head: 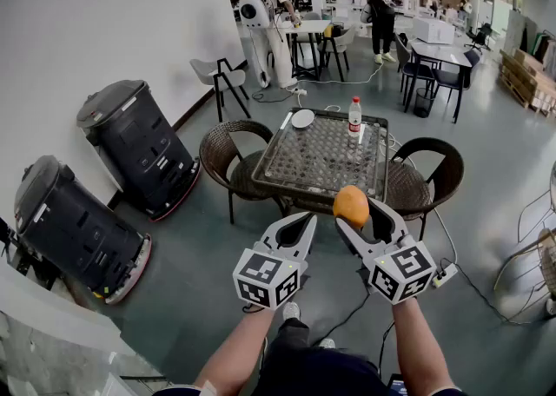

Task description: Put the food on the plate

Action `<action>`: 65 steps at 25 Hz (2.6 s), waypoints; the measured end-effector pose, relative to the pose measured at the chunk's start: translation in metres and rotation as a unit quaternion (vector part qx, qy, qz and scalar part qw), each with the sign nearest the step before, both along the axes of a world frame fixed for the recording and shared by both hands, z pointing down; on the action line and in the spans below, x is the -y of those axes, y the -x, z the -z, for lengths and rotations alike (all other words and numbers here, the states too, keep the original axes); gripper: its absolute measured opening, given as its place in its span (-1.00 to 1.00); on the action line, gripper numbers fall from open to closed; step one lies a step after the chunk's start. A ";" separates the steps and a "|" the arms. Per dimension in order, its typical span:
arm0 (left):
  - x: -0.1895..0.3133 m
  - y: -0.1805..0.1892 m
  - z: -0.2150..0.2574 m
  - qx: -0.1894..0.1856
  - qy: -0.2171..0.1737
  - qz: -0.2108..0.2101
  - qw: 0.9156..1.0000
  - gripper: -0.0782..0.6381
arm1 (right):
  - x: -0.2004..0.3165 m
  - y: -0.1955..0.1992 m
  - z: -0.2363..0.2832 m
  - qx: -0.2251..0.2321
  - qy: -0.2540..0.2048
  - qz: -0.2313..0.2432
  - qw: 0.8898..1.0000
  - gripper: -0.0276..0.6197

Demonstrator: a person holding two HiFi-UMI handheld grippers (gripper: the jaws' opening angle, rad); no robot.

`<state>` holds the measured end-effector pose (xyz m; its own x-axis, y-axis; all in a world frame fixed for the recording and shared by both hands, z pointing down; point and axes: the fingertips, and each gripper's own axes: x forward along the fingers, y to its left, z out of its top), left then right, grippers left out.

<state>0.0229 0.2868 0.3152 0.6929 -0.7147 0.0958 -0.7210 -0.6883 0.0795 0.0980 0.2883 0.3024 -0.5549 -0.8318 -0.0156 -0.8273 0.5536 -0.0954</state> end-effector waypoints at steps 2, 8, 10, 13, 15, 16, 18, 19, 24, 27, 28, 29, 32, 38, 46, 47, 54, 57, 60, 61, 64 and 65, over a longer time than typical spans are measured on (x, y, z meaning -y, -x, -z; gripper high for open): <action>0.000 -0.002 0.000 0.000 0.000 0.000 1.000 -0.76 | 0.001 -0.003 0.000 0.004 0.001 -0.001 1.000 -0.02; -0.001 -0.003 -0.001 0.003 0.001 -0.001 1.000 -0.76 | 0.001 -0.003 0.001 0.005 0.000 0.000 1.000 -0.02; 0.000 -0.003 -0.002 0.004 0.001 -0.001 1.000 -0.76 | 0.001 -0.004 0.001 0.005 0.000 0.001 1.000 -0.02; 0.001 -0.004 -0.003 0.005 0.002 0.000 1.000 -0.76 | 0.003 -0.005 0.001 0.004 0.000 0.003 1.000 -0.02; 0.002 -0.005 -0.003 0.006 0.001 -0.001 1.000 -0.76 | 0.004 -0.006 0.000 0.005 0.000 0.004 1.000 -0.02; 0.003 -0.006 -0.004 0.007 0.001 0.000 1.000 -0.76 | 0.005 -0.006 -0.001 0.005 0.001 0.005 1.000 -0.02; 0.006 -0.006 -0.005 0.008 0.001 0.001 1.000 -0.76 | 0.008 -0.007 -0.002 0.005 0.001 0.007 1.000 -0.02; 0.008 -0.006 -0.006 0.008 0.001 0.001 1.000 -0.76 | 0.010 -0.007 -0.003 0.004 0.000 0.009 1.000 -0.02; 0.021 -0.004 -0.010 0.008 0.003 0.004 1.000 -0.76 | 0.023 -0.007 -0.006 0.000 0.000 0.013 1.000 -0.02; 0.033 -0.007 -0.015 0.007 0.005 0.005 1.000 -0.76 | 0.034 -0.011 -0.010 0.000 0.000 0.012 1.000 -0.02; 0.038 -0.007 -0.016 0.006 0.005 0.005 1.000 -0.76 | 0.038 -0.012 -0.012 -0.001 0.001 0.011 1.000 -0.02; 0.043 -0.008 -0.018 0.004 0.005 0.005 1.000 -0.76 | 0.043 -0.013 -0.014 -0.001 0.001 0.011 1.000 -0.02; 0.060 -0.007 -0.026 0.002 0.008 0.004 1.000 -0.76 | 0.059 -0.013 -0.021 -0.003 0.005 0.010 1.000 -0.02; 0.105 -0.006 -0.034 -0.003 0.015 0.003 1.000 -0.76 | 0.102 -0.011 -0.026 -0.004 0.009 0.010 1.000 -0.02; 0.180 0.011 -0.042 -0.006 0.028 -0.010 1.000 -0.76 | 0.173 0.003 -0.030 -0.002 0.015 -0.004 1.000 -0.02; 0.189 0.014 -0.043 -0.007 0.029 -0.012 0.999 -0.76 | 0.181 0.006 -0.031 -0.002 0.016 -0.006 1.000 -0.02; 0.257 0.038 -0.046 -0.007 0.039 -0.025 0.999 -0.76 | 0.249 0.030 -0.031 -0.001 0.023 -0.021 1.000 -0.02; 0.287 0.047 -0.044 -0.006 0.043 -0.032 0.999 -0.76 | 0.279 0.039 -0.029 -0.002 0.026 -0.029 0.999 -0.02; 0.316 0.056 -0.043 -0.005 0.044 -0.041 0.998 -0.76 | 0.309 0.049 -0.029 -0.002 0.028 -0.039 0.999 -0.02; 0.326 0.060 -0.043 -0.005 0.045 -0.044 0.998 -0.76 | 0.318 0.052 -0.029 -0.002 0.029 -0.042 0.999 -0.02; 0.356 0.069 -0.043 -0.005 0.047 -0.051 0.998 -0.76 | 0.348 0.059 -0.028 0.000 0.031 -0.052 0.998 -0.02; 0.365 0.071 -0.042 -0.005 0.048 -0.053 0.997 -0.76 | 0.358 0.061 -0.028 0.000 0.031 -0.055 0.998 -0.02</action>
